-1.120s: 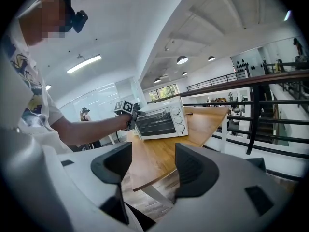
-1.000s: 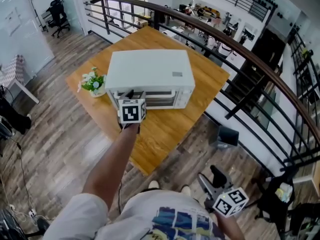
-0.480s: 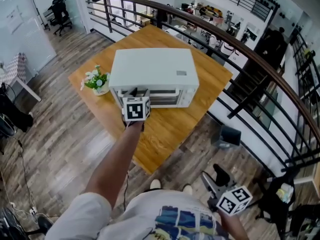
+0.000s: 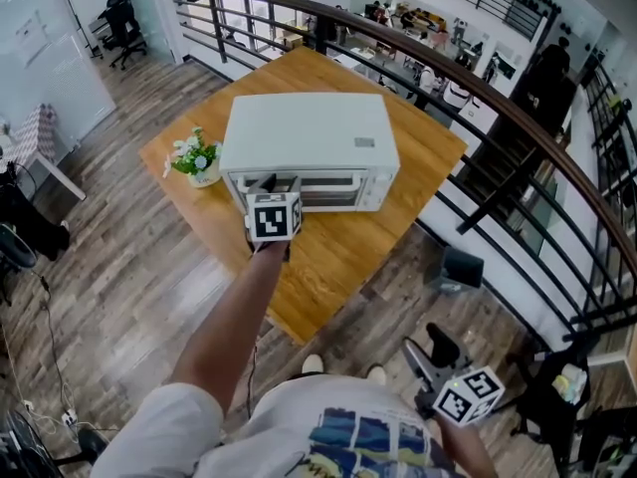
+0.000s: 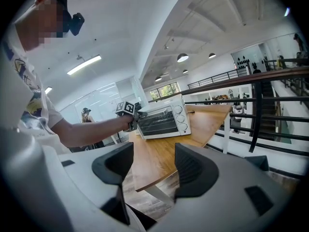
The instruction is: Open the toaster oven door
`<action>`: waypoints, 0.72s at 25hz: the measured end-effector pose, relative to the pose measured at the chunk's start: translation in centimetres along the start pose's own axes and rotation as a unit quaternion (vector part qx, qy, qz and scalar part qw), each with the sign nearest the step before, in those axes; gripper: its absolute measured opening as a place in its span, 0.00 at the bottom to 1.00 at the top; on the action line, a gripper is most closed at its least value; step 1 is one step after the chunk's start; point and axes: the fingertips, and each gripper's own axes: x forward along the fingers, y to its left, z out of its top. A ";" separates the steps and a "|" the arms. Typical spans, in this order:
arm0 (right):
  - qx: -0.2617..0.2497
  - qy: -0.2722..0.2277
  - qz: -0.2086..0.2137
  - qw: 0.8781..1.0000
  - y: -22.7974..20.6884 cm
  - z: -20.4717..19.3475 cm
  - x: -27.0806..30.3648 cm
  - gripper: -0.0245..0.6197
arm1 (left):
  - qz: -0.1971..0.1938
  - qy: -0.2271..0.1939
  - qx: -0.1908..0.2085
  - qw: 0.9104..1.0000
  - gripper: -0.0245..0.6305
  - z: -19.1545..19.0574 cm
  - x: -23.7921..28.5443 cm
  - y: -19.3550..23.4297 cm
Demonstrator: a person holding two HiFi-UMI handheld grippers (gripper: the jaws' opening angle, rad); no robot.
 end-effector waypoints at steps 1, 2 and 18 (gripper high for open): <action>0.001 -0.001 0.001 1.000 0.0 0.0 0.1 0.43 | 0.000 0.000 0.000 1.000 0.33 -0.1 0.0 0.0; 0.001 -0.001 0.002 1.000 0.0 0.0 0.1 0.43 | 0.000 -0.001 0.000 1.000 0.33 -0.1 -0.1 0.0; -0.001 -0.003 0.004 1.000 0.8 0.1 0.3 0.42 | -0.004 -0.005 -0.001 1.000 0.33 -1.2 -1.5 -0.3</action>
